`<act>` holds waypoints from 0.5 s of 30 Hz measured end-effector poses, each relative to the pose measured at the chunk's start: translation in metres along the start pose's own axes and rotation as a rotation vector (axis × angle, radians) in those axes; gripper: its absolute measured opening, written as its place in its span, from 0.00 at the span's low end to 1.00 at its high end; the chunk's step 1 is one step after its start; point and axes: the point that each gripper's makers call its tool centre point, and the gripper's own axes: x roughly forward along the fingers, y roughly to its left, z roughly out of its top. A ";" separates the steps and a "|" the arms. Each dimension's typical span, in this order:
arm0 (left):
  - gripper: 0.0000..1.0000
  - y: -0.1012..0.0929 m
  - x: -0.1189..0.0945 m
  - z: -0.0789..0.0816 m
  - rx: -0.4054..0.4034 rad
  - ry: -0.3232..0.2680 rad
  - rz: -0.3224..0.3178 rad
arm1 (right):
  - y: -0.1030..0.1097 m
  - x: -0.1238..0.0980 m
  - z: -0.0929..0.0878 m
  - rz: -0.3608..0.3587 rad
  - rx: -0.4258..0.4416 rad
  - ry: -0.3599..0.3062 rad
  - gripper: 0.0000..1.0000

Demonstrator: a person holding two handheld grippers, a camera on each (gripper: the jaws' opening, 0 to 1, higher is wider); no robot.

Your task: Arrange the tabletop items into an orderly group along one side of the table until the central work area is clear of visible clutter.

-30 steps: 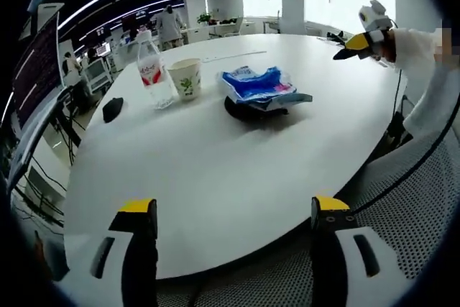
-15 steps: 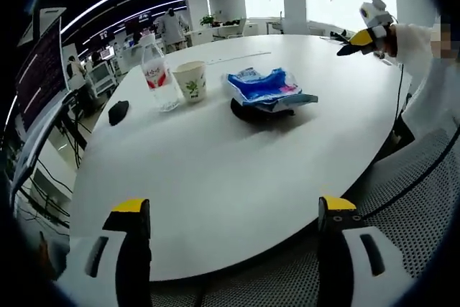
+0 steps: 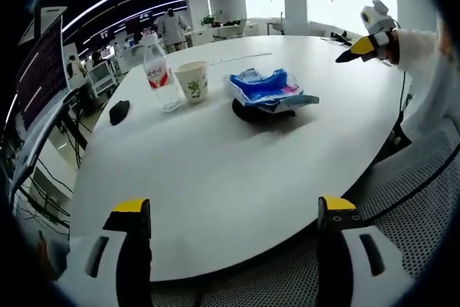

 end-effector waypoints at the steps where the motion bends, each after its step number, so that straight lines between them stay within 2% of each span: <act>1: 0.99 0.001 0.000 0.000 -0.001 -0.003 0.000 | 0.000 0.000 -0.001 -0.002 -0.007 0.002 0.83; 7: 0.98 0.003 0.000 0.000 -0.001 -0.024 -0.001 | -0.008 -0.005 -0.011 -0.027 0.005 0.017 0.83; 15: 0.99 0.002 -0.002 0.006 -0.011 -0.040 0.003 | -0.008 -0.009 -0.011 -0.034 0.016 0.012 0.83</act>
